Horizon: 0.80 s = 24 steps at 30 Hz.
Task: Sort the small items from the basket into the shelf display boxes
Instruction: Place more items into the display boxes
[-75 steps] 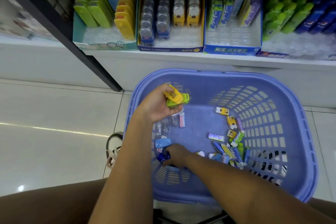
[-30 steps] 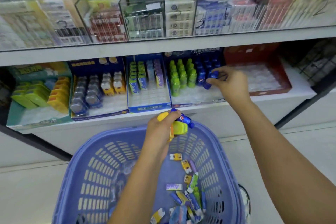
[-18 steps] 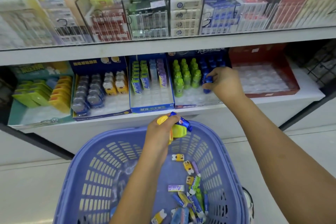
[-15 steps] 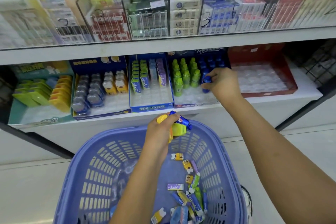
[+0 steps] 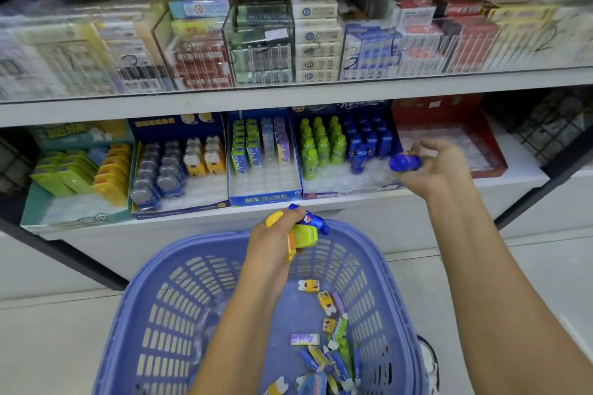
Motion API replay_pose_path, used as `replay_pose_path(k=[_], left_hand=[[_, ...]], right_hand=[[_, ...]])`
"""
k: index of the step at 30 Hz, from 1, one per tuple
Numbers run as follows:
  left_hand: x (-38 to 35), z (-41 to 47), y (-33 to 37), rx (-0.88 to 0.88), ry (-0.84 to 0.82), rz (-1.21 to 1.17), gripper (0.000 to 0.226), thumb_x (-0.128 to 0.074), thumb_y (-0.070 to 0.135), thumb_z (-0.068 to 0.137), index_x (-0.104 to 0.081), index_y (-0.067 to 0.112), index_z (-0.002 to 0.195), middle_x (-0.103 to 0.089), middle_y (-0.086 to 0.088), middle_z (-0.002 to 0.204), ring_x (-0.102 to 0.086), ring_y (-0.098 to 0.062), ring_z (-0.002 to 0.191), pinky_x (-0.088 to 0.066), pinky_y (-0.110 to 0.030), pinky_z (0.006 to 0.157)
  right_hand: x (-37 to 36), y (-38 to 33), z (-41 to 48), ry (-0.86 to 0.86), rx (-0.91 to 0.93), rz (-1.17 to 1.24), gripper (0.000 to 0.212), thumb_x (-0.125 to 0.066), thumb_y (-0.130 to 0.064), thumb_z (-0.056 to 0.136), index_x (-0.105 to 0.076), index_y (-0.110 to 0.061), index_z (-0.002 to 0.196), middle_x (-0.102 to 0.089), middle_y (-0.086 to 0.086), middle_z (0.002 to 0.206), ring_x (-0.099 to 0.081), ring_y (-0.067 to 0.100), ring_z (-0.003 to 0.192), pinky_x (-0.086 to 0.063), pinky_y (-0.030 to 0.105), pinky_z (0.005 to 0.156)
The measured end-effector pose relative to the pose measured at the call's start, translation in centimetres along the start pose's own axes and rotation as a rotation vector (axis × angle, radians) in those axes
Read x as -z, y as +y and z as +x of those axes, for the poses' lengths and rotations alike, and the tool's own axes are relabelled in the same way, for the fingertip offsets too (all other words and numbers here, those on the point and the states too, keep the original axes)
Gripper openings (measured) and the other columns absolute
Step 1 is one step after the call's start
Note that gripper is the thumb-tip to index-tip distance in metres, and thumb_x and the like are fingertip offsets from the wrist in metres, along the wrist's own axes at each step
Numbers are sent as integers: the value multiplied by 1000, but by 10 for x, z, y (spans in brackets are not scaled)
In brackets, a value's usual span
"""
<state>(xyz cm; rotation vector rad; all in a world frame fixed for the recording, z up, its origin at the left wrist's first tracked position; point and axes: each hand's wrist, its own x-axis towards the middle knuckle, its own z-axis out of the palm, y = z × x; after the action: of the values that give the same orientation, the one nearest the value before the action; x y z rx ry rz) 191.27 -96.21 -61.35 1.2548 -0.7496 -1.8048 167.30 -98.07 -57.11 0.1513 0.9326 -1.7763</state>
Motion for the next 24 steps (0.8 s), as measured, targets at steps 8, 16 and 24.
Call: replay_pose_path(k=[8,16,24], left_hand=[[-2,3,1,-3,-30,0,28,-66,18,85,-65,-1,105,-69,-18,87,-62,-14,60,-47,-21,47],[2,8,2,-3,-11,-16,8,-67,15,83,-68,10,88,-68,-2,65,-62,-9,51,-47,-19,44],[-2,14,-1,14,-3,-30,17,-66,14,84,-66,4,98,-66,-3,63,-61,-10,49,-46,-18,44]], right_hand=[[-5,14,20,-31,406,-580,27,-64,2,84,-52,-9,106,-60,6,92,-61,12,77,-50,18,65],[15,32,51,-77,959,-1140,26,-77,-10,75,-55,-19,85,-62,9,92,-61,27,90,-52,44,79],[24,27,55,-148,1102,-1359,19,-76,-18,77,-63,-18,91,-59,-4,91,-61,23,88,-53,44,80]])
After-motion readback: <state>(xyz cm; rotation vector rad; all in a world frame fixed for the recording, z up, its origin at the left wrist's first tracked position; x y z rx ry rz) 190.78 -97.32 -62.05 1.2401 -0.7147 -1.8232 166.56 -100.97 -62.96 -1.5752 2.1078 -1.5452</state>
